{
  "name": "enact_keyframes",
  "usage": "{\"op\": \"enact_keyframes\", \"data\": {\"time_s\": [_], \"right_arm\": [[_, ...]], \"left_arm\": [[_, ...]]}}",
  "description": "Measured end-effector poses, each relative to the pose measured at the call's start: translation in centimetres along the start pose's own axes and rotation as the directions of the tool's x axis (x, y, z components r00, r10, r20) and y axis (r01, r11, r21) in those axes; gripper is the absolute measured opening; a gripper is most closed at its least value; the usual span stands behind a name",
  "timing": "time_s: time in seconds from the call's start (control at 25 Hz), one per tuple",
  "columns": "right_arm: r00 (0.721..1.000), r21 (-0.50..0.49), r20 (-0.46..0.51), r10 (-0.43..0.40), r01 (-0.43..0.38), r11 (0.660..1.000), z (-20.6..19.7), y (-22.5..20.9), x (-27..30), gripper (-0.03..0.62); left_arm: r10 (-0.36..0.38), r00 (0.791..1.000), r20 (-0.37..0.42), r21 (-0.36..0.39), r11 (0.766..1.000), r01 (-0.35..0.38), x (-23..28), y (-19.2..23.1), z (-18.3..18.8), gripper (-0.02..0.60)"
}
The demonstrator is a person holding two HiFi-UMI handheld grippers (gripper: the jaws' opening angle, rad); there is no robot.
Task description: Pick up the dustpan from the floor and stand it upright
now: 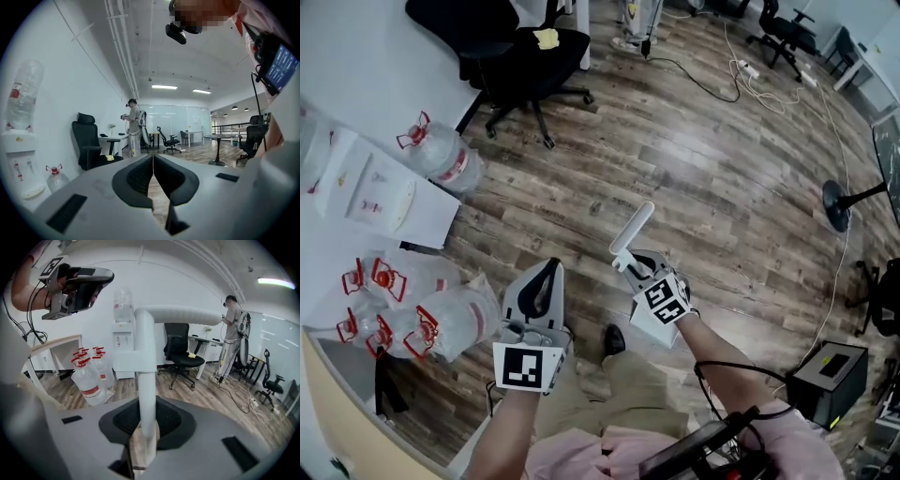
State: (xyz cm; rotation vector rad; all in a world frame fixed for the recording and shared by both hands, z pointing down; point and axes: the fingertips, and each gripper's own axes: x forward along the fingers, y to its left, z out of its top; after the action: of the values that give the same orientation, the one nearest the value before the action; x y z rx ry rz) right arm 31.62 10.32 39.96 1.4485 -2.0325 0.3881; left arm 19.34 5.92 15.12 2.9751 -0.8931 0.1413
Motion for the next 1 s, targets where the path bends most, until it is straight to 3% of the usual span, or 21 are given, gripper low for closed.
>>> {"op": "enact_keyframes", "data": {"time_s": [0.08, 0.68, 1.0], "right_arm": [[1.0, 0.013, -0.002, -0.023, 0.023, 1.0, -0.7, -0.5, -1.7, 0.08], [0.988, 0.085, -0.037, -0.151, 0.154, 0.984, -7.5, -1.2, -14.0, 0.078], [0.971, 0.151, -0.093, -0.22, 0.232, 0.961, -12.1, -1.8, -19.0, 0.072]], "left_arm": [[-0.03, 0.999, 0.016, 0.036, 0.999, 0.03, 0.1, -1.3, 1.2, 0.014], [-0.199, 0.979, 0.041, 0.105, 0.975, 0.194, -0.2, -8.7, 8.6, 0.014], [-0.227, 0.973, 0.028, 0.124, 0.967, 0.222, 0.3, -10.7, 10.1, 0.014]]}}
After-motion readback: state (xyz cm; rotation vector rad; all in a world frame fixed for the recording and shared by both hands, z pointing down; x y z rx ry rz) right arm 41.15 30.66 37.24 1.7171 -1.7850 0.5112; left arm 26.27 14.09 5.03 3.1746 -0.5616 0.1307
